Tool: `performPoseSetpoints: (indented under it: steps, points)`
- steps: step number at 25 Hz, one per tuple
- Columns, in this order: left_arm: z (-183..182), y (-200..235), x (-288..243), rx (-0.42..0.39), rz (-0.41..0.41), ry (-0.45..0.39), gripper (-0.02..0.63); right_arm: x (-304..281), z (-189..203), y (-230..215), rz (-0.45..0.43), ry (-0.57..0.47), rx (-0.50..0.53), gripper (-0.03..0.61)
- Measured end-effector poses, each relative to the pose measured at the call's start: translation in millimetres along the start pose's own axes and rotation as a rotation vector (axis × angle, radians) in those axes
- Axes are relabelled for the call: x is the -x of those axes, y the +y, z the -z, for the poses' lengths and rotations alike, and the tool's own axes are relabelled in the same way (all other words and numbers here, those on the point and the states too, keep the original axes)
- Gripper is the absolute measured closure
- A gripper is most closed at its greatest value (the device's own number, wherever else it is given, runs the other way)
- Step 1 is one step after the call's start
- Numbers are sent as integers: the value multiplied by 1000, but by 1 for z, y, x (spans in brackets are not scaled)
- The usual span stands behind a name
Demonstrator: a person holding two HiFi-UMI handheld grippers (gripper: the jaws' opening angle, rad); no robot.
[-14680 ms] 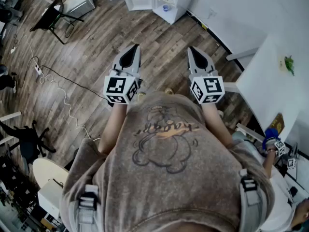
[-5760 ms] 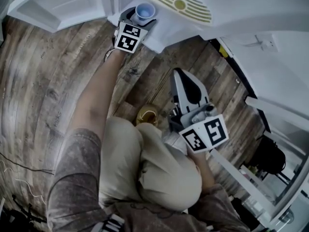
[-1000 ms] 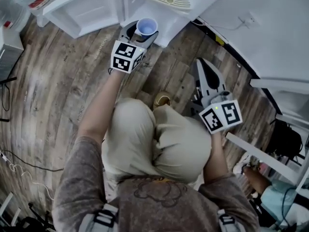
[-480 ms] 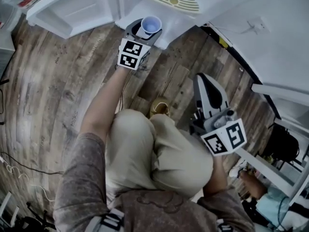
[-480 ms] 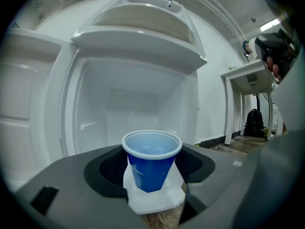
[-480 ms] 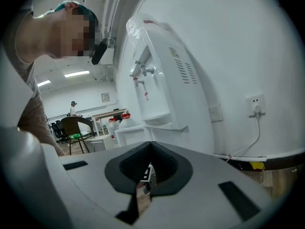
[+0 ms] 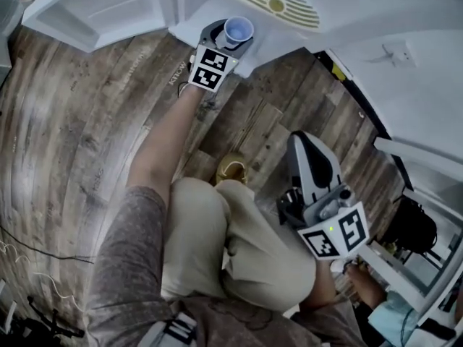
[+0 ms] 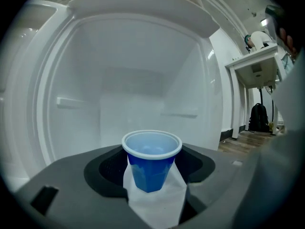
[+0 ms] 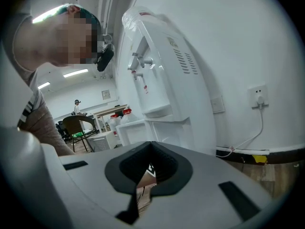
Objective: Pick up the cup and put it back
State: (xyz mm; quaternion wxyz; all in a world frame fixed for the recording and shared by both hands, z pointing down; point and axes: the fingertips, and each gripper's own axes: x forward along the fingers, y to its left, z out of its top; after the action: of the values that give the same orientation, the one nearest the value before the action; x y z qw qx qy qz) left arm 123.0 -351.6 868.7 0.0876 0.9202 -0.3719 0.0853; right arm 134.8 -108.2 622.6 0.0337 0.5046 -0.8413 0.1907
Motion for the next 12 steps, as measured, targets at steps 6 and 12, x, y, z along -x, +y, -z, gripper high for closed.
performPoseSetpoints:
  steps: [6, 12]
  points:
    - [12, 5, -18, -1, -18, 18, 308, 5, 3, -6, 10, 2, -7, 577]
    - [20, 8, -29, -1, -34, 33, 308, 8, 4, -13, 10, 0, -13, 577]
